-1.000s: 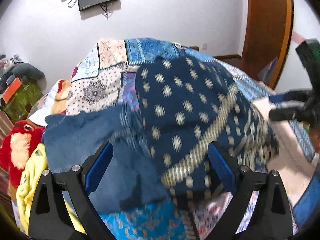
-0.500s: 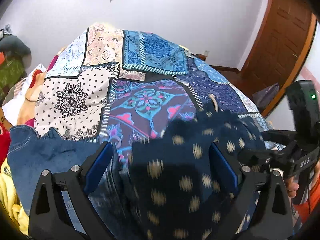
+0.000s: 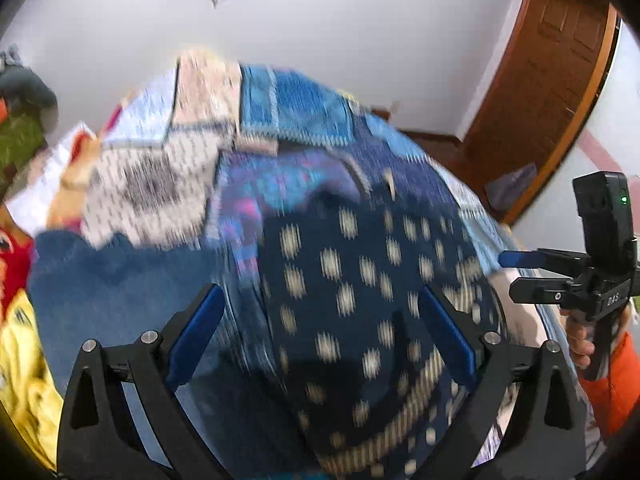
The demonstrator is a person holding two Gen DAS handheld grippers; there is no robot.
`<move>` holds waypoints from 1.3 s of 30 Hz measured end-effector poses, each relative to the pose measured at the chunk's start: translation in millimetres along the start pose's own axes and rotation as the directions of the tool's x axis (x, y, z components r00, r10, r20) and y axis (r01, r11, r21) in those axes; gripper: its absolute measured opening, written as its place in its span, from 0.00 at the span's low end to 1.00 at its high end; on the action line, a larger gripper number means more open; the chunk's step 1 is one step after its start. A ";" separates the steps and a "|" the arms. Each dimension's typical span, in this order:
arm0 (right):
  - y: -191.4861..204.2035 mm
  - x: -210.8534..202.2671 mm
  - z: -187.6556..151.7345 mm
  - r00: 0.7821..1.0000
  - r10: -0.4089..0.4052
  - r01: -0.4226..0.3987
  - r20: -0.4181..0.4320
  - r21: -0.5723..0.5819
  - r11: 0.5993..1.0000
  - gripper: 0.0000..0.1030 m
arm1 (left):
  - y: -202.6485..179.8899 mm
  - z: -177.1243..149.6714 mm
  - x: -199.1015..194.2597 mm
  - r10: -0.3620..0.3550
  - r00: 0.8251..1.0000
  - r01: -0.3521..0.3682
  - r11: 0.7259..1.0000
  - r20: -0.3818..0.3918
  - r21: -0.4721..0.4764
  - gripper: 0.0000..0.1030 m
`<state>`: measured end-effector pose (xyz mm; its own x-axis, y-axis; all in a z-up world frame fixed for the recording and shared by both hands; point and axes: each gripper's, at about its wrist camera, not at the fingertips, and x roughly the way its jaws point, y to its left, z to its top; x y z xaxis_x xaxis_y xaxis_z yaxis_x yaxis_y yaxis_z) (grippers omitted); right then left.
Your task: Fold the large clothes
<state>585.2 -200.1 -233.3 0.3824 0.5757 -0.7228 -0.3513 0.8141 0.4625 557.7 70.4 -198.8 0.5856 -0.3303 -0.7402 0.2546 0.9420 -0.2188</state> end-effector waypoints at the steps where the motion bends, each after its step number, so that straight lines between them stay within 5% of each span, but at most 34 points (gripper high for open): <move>1: -2.2 4.7 -11.0 1.000 0.018 -0.018 -0.022 0.011 1.000 1.00 | 0.5 -9.4 4.2 -0.016 0.999 0.016 1.000 -0.027 -0.008 0.95; 7: -20.9 41.9 -37.6 0.993 0.052 -0.043 -0.108 0.087 0.995 1.00 | 11.8 -51.4 33.0 -0.147 0.984 0.134 0.983 -0.103 -0.123 0.96; 13: -23.0 62.3 -22.0 0.993 0.080 -0.072 -0.084 0.101 0.992 1.00 | 22.3 -46.3 71.2 -0.325 0.940 0.286 0.916 -0.107 -0.280 0.98; 18: -17.2 65.5 -21.8 0.998 0.044 -0.040 -0.051 0.074 0.996 0.96 | 11.5 -35.2 71.5 -0.296 0.952 0.270 0.932 -0.075 -0.240 0.87; 22: -4.1 56.7 -26.3 0.995 0.083 -0.081 -0.053 0.045 0.996 0.53 | -1.3 -39.4 55.4 -0.258 0.964 0.243 0.950 -0.060 -0.196 0.65; 26: 18.9 41.5 -28.7 0.998 0.044 -0.045 -0.042 -0.010 0.999 0.39 | -15.9 -39.1 23.7 -0.289 0.956 0.276 0.944 -0.048 -0.180 0.49; 39: 115.7 -24.6 -6.0 0.995 0.083 -0.076 0.053 -0.129 0.989 0.36 | -9.2 -28.3 -107.4 -0.250 0.962 0.261 0.961 0.106 -0.097 0.45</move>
<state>530.0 -120.5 -165.1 0.3966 0.6447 -0.6535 -0.4863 0.7513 0.4462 470.7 99.0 -135.2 0.5811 -0.5600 -0.5905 0.3223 0.8246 -0.4649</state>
